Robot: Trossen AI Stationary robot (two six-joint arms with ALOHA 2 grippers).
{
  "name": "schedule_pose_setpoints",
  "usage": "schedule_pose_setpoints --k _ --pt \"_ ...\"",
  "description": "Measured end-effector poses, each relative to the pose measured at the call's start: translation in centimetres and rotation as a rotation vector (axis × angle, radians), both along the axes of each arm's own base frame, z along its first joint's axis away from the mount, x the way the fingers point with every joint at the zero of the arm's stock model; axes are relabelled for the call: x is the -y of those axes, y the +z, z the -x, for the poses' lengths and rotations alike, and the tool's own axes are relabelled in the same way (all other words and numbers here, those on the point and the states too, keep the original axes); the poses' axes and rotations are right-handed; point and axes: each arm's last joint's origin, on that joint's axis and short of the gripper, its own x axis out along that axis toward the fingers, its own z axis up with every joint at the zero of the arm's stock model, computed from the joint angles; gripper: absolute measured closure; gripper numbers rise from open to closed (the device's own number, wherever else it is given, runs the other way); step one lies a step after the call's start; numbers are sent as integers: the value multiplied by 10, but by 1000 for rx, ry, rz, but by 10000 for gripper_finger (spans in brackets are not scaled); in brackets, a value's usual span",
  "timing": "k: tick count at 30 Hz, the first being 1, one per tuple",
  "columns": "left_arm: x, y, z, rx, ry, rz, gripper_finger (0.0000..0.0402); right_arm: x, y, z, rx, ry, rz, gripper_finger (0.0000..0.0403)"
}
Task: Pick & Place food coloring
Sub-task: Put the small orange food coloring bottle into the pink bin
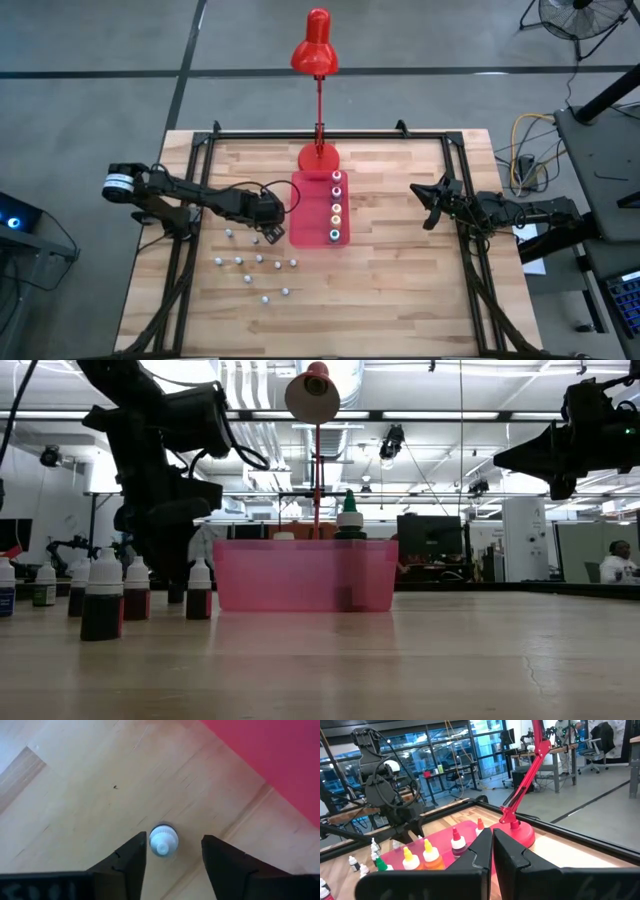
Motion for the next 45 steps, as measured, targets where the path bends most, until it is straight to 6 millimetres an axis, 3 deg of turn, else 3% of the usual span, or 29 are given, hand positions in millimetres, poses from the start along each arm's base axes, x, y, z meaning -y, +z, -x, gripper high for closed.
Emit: schedule_pose_setpoints --k 17,27,36,45 --pt "0 1 0 0 1 -1 360 0 0 0 0 0 0 394" --pt "0 16 -5 56 18 1 362 0 0 0 0 0 0 394" --pt "-6 62 -5 109 40 -67 362 0 0 0 0 -1 0 394" --pt "-22 120 -28 137 -29 -131 362 0 0 0 -1 0 0 394"
